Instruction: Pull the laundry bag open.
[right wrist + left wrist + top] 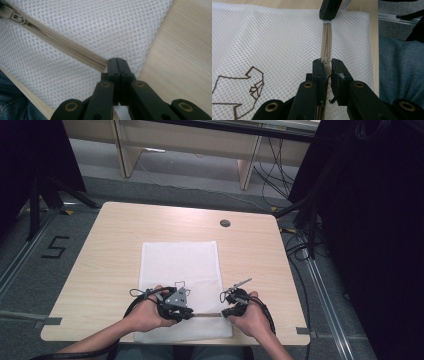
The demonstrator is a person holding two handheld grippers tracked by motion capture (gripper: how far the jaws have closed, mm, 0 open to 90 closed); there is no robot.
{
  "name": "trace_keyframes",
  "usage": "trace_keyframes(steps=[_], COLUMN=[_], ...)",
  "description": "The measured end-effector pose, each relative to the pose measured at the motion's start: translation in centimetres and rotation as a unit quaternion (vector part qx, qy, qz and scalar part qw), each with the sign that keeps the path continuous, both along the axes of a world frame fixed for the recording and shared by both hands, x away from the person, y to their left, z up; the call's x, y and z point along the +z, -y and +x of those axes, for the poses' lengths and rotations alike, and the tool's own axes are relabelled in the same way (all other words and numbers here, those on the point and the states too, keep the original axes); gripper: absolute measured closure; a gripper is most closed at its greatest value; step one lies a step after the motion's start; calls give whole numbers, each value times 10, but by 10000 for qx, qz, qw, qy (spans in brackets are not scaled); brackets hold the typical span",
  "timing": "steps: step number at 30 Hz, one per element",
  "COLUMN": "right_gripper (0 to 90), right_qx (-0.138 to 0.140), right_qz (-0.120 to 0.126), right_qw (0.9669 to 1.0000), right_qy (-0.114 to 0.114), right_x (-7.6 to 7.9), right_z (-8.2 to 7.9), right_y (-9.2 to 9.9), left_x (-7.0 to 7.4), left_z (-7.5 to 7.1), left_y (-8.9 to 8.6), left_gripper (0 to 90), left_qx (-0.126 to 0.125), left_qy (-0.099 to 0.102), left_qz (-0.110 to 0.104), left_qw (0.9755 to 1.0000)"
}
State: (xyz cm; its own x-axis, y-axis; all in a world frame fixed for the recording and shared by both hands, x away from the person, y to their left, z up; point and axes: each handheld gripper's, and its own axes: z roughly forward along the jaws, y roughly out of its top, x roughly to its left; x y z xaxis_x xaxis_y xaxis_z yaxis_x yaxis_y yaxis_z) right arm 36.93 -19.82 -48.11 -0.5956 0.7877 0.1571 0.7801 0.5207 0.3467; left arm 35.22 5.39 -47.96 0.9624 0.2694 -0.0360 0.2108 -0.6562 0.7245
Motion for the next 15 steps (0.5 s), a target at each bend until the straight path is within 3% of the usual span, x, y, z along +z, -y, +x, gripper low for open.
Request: trace_keyframes(steps=[6,7,15], right_gripper=[900,900,900], right_qx=[99,163,151], right_qz=[31,43,55], right_qw=[9999,9998,9998], right_qy=[60,92,94], right_x=[-1,-1,-1], right_z=[1,1,1], right_y=[1,1,1], left_x=[0,0,1], left_z=[-1,-1,-1], left_y=[-2,-3,-7], left_gripper=[813,813,813], left_qx=[14,42,22], left_qy=[33,-33,-6], left_qz=[-1,-56,-12], left_qw=[10000,10000,10000])
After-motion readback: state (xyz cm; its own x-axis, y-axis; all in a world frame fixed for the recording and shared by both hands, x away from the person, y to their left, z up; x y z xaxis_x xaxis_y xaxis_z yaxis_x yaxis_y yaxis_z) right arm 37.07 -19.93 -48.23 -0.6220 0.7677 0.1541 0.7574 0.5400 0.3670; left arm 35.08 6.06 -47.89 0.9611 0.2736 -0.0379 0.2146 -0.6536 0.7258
